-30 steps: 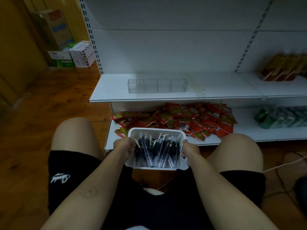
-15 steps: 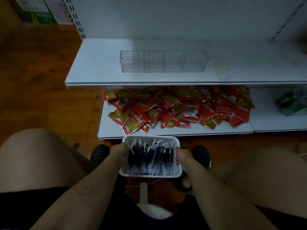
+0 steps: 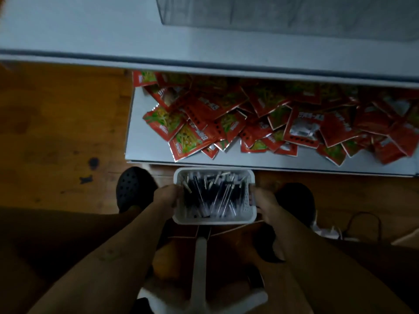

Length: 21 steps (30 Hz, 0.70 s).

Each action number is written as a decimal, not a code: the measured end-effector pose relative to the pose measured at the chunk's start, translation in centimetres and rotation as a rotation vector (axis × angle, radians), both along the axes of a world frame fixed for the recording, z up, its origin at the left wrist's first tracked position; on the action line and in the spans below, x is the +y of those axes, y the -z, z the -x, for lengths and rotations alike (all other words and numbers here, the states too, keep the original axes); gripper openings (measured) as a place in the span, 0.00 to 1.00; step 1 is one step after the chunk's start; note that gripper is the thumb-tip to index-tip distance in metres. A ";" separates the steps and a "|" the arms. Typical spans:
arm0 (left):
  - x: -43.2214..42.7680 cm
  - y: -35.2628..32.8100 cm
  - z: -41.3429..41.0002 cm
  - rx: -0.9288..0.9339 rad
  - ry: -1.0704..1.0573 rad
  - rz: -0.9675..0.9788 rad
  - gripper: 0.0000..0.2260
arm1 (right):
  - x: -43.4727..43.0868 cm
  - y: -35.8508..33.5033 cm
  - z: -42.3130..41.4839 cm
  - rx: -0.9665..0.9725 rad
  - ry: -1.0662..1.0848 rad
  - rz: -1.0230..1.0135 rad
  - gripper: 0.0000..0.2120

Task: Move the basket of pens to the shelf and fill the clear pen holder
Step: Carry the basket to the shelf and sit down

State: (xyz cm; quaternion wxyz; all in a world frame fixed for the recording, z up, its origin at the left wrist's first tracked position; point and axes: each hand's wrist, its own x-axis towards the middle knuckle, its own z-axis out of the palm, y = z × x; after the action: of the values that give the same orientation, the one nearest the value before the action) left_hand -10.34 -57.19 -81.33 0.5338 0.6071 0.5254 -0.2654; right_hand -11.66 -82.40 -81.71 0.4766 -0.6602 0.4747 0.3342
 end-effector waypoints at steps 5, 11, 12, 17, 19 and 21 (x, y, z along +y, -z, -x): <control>0.5 1.1 -2.0 -0.031 0.057 -0.024 0.11 | 0.5 0.4 -0.9 -0.062 0.112 -0.017 0.09; -1.0 1.2 -1.8 -0.027 0.167 -0.261 0.12 | 2.0 0.3 -0.4 -0.322 -0.331 0.528 0.11; -1.2 0.9 -1.6 0.004 0.200 -0.339 0.14 | 2.3 0.1 -0.5 -0.378 -0.387 0.541 0.11; -1.9 0.0 -0.3 -0.072 0.405 -0.575 0.12 | 4.0 -0.3 -1.3 -0.424 -0.544 0.469 0.10; -2.0 0.1 0.3 -0.162 0.419 -0.544 0.09 | 4.2 -0.3 -1.5 -0.421 -0.621 0.440 0.12; -1.9 0.2 0.6 -0.215 0.393 -0.463 0.07 | 4.2 0.0 -1.5 -0.404 -0.728 0.429 0.15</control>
State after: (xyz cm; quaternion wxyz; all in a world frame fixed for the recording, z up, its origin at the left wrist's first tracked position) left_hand -10.95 -59.07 -81.53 0.3724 0.8270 0.3849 -0.1709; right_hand -10.20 -78.24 -81.67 0.2638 -0.9193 0.1684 0.2387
